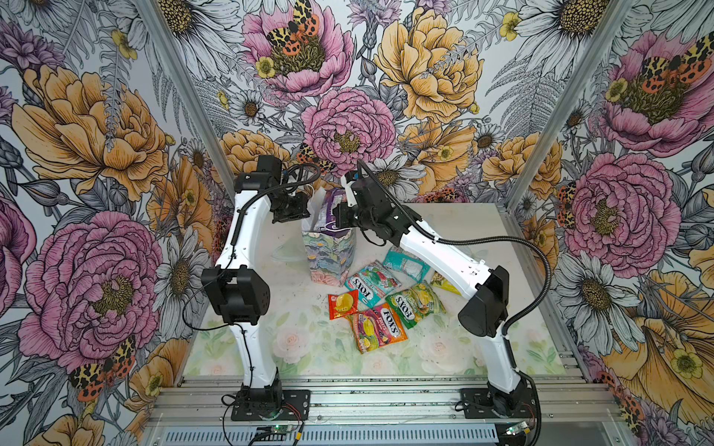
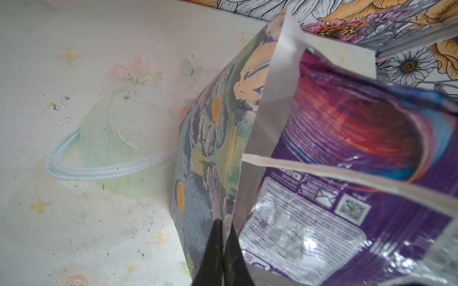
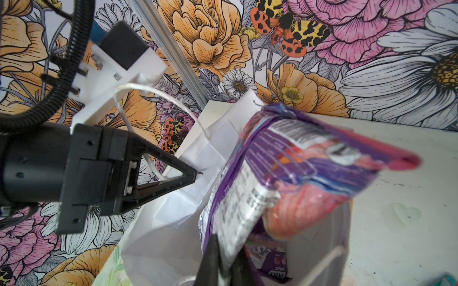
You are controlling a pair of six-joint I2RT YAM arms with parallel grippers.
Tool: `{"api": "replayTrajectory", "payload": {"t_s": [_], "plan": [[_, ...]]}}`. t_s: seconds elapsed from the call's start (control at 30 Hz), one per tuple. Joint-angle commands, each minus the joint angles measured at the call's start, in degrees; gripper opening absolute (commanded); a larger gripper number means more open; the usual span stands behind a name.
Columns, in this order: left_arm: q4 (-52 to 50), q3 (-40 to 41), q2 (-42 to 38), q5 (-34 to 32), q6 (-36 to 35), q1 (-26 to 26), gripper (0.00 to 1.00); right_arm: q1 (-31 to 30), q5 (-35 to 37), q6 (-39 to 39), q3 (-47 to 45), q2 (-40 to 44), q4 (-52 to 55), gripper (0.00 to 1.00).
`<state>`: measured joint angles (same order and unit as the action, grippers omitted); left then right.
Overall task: Place the snacks into the paper bag
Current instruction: Place the snack in the paper bag.
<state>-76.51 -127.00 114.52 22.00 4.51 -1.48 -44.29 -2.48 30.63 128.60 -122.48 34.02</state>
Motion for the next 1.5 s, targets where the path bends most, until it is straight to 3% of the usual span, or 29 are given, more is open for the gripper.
{"api": "replayTrajectory", "payload": {"t_s": [0.0,0.37,0.57,0.73,0.97,1.07,1.23,1.47], "plan": [[0.2,0.0,-1.9,1.9,-0.6,0.0,0.0,-0.3,-2.1,1.8,-0.2,3.2,-1.7,0.0],[0.2,0.1,-2.0,1.9,-0.6,0.0,0.0,-0.1,-3.4,4.1,-1.5,3.2,-1.9,0.0],[0.2,0.2,-2.0,1.8,-0.7,0.1,0.0,0.7,-3.1,3.4,-0.7,4.4,-1.9,0.32],[0.2,0.5,-2.0,1.7,-0.7,0.2,0.0,1.4,-3.1,2.4,1.8,4.7,-1.9,0.44],[0.2,0.6,-2.0,1.6,-0.8,0.3,0.0,2.2,-2.7,0.5,6.0,5.3,-1.9,0.7],[0.2,0.8,-2.1,1.6,-0.8,0.4,0.0,3.0,-1.7,-0.4,5.7,7.2,-1.9,0.76],[0.2,1.0,-2.2,1.6,-0.9,0.5,0.0,4.8,1.3,-2.3,-1.5,13.5,-1.9,0.84],[0.2,1.3,-2.2,1.2,-0.8,0.5,0.0,7.9,5.1,-3.3,-22.3,26.6,-2.1,0.93]]}}
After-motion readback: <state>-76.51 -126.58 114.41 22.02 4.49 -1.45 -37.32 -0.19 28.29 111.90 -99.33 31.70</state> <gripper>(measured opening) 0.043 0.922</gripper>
